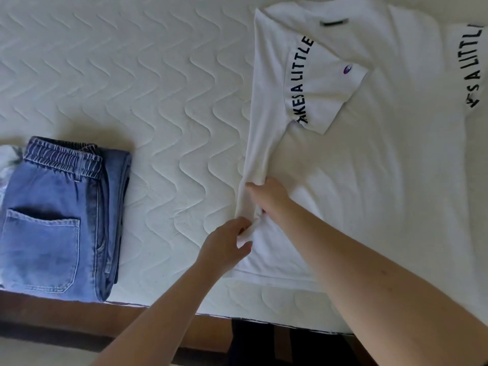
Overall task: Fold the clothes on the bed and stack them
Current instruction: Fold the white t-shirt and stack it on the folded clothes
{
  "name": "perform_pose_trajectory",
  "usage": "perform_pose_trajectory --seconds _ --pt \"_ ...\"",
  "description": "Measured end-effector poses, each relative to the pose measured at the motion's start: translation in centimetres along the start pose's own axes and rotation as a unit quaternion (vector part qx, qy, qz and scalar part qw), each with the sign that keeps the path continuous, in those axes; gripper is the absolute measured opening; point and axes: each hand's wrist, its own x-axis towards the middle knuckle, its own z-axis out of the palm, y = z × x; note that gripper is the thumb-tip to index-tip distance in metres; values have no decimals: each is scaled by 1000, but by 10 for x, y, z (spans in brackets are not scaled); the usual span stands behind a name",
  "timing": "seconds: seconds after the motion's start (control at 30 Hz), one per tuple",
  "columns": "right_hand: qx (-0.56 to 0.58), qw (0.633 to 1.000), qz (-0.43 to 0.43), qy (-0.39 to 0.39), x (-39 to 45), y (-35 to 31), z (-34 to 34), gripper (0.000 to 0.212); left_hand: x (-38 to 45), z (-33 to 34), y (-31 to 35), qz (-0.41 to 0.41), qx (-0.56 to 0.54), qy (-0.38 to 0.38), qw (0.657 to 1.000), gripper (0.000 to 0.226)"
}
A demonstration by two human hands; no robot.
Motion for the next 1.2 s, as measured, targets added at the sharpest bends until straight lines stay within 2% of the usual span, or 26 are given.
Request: perform_pose_trajectory --seconds 0.13,0.2,0.3,0.37,0.5,0.63,0.7,0.8,0.87,0.97,1.1,1.2 --pt "28 999 16 3 -15 22 -6 33 -11 4 -4 41 -61 -69 995 18" --pt "48 999 19 4 -24 38 -11 25 -20 8 -13 60 -104 -40 992 25" --pt "95 993 48 -49 -43 65 -6 7 -35 18 -30 34 -174 60 982 42" --pt "91 989 69 -93 -56 82 5 6 -43 26 -40 -10 -158 86 984 51" --pt "115 986 50 -107 -69 101 28 24 -51 39 -55 -24 -112 44 992 56" --pt "108 992 18 -71 -77 116 31 22 -53 39 -53 18 -37 -25 999 94" --pt "119 991 5 -62 -83 126 26 19 -55 43 -48 33 24 -34 999 109" --pt "165 984 -10 -69 -94 139 20 14 -58 55 -37 24 88 40 995 99" --pt "186 980 -17 -66 -100 145 18 11 -59 63 -27 -12 59 77 995 86" --pt "198 979 -14 -39 -106 154 16 10 -63 72 -16 -70 -4 84 994 71" --pt "187 982 -30 1 -110 162 12 12 -73 81 -15 -83 -2 102 991 66" --pt "100 994 -53 0 -110 169 10 11 -77 87 -18 -70 28 104 992 66"
